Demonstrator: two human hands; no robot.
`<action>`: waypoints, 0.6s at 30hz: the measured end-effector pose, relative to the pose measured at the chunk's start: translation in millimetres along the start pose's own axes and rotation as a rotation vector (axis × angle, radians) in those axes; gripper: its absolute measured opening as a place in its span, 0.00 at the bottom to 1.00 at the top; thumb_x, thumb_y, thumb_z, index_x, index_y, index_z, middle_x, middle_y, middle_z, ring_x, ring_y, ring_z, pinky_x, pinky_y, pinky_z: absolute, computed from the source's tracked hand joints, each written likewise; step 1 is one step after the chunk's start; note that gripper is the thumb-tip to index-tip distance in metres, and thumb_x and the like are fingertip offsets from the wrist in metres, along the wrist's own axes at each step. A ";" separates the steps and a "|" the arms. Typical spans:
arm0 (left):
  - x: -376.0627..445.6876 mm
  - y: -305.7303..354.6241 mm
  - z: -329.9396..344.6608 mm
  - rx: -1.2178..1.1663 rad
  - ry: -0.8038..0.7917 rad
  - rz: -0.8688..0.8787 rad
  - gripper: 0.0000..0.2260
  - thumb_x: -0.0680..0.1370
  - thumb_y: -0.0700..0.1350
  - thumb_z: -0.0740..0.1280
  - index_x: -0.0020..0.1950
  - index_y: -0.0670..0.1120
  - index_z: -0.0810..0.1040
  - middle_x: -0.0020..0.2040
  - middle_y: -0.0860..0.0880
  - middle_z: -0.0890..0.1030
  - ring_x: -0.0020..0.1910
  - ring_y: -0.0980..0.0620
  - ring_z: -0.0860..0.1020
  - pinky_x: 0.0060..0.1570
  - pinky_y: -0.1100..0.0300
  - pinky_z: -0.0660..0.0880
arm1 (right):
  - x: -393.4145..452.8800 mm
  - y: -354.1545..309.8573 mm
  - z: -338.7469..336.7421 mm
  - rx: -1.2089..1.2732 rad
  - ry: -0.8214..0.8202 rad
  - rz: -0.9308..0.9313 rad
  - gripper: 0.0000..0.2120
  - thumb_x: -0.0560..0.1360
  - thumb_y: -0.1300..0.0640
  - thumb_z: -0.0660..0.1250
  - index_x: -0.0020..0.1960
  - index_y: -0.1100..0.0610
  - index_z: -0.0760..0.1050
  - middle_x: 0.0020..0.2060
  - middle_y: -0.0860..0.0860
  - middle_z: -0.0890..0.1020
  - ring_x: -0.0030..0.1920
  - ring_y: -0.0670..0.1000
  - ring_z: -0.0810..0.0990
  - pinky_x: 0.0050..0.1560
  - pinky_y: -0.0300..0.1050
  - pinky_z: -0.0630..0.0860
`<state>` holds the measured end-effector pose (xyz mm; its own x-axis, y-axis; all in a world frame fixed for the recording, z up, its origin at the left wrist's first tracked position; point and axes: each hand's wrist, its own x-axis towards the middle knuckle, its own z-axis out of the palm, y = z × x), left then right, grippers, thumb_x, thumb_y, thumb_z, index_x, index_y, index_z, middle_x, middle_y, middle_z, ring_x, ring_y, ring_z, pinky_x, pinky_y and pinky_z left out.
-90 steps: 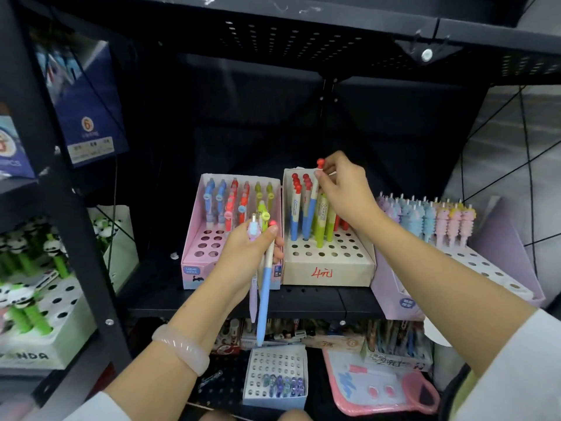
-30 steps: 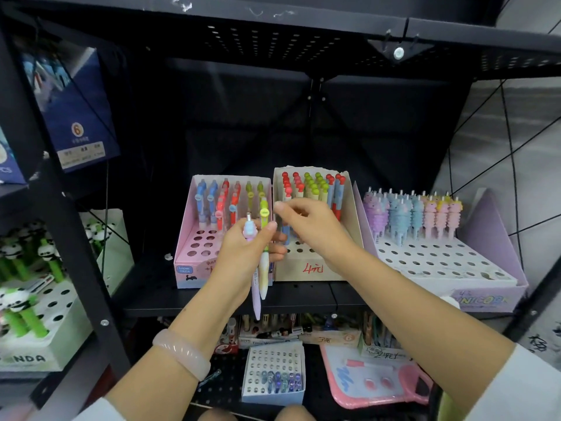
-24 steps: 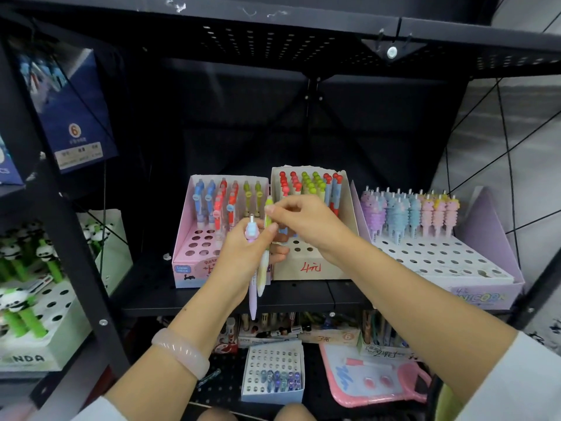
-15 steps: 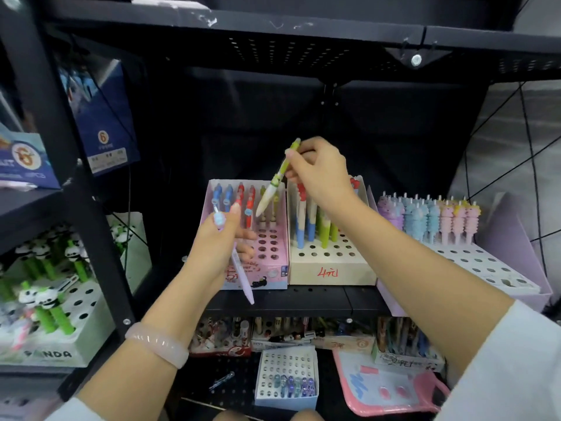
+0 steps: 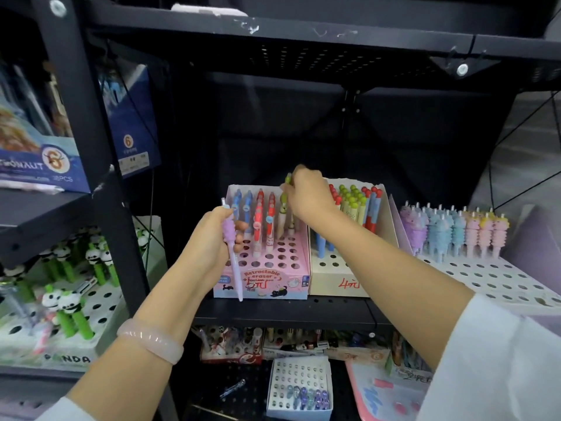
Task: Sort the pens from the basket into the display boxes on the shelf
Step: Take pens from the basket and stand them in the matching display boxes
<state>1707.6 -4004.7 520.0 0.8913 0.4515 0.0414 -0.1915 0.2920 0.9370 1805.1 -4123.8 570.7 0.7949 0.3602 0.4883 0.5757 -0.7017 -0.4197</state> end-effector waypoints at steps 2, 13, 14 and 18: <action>-0.2 -2.1 -2.0 0.011 0.012 0.021 0.09 0.81 0.42 0.55 0.44 0.43 0.71 0.34 0.47 0.73 0.24 0.56 0.67 0.21 0.66 0.67 | 0.2 0.5 1.2 -0.024 -0.009 0.004 0.11 0.79 0.57 0.61 0.54 0.65 0.70 0.50 0.61 0.78 0.49 0.61 0.79 0.43 0.50 0.73; -9.0 -10.7 -10.4 0.074 -0.058 0.146 0.07 0.81 0.45 0.58 0.50 0.46 0.73 0.33 0.50 0.79 0.27 0.55 0.71 0.26 0.64 0.71 | -2.9 6.6 27.7 -0.111 -0.037 0.060 0.08 0.78 0.66 0.57 0.56 0.66 0.70 0.51 0.62 0.78 0.49 0.61 0.79 0.38 0.45 0.67; -9.3 -11.3 -11.2 0.081 -0.063 0.149 0.07 0.81 0.46 0.58 0.50 0.46 0.74 0.34 0.50 0.79 0.27 0.55 0.71 0.27 0.64 0.71 | -4.9 8.9 32.1 -0.099 -0.060 0.080 0.09 0.78 0.66 0.57 0.57 0.66 0.70 0.52 0.62 0.78 0.50 0.61 0.79 0.39 0.45 0.68; -11.0 -15.9 -13.5 0.136 -0.089 0.181 0.09 0.80 0.48 0.59 0.53 0.47 0.76 0.34 0.51 0.78 0.27 0.56 0.71 0.27 0.64 0.71 | -16.0 18.6 48.4 0.007 -0.083 0.152 0.10 0.80 0.62 0.56 0.57 0.66 0.71 0.51 0.61 0.79 0.50 0.61 0.79 0.40 0.45 0.69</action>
<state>1695.3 -4002.9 500.0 0.8812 0.4087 0.2375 -0.2995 0.0939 0.9495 1812.4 -4112.9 518.1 0.8857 0.3004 0.3541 0.4491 -0.7479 -0.4889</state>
